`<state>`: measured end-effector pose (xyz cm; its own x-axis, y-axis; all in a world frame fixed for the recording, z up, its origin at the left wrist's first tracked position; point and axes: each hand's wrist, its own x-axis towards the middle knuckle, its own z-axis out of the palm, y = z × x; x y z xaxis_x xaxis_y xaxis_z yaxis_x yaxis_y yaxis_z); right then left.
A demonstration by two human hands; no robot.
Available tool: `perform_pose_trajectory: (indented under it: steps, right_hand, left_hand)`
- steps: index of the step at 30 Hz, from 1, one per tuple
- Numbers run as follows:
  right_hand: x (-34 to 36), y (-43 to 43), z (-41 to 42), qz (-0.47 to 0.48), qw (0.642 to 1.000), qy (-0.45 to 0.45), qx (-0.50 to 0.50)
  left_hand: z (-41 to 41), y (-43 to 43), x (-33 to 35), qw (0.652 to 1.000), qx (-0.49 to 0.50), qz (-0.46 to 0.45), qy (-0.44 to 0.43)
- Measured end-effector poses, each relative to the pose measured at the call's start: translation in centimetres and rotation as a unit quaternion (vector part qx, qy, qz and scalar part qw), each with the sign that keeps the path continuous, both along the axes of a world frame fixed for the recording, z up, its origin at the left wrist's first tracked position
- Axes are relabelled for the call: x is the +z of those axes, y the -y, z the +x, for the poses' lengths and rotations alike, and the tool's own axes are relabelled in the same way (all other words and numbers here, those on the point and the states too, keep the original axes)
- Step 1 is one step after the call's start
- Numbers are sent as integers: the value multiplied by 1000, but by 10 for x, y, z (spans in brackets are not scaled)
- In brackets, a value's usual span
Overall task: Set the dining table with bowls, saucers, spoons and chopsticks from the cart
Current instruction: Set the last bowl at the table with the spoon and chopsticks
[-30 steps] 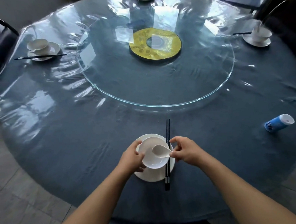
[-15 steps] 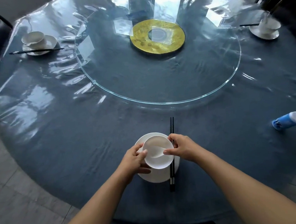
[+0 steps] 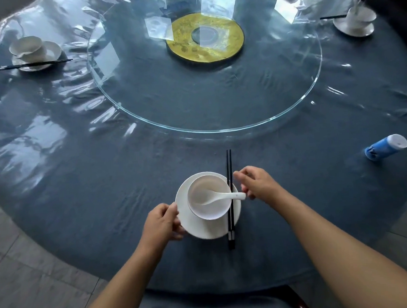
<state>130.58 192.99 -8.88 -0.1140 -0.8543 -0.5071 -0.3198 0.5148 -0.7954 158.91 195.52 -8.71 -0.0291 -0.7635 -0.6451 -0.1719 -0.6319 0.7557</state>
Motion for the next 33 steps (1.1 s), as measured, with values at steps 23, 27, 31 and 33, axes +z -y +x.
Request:
perform_pose_trajectory:
  steps: [23,27,31,33]
  right_hand:
    - [-17,58,-11,69,986,48,-141]
    - [-22,64,-7,70,986,54,-143]
    - [-23,65,-4,69,986,68,-137]
    - [-24,64,-1,64,987,67,-128]
  left_hand:
    - [-51,-69,-10,896,52,313,-311]
    - [-51,-71,-9,890,55,315,-325]
    - [-51,-70,-7,895,37,314,-314]
    - [-53,-71,-7,897,32,312,-311]
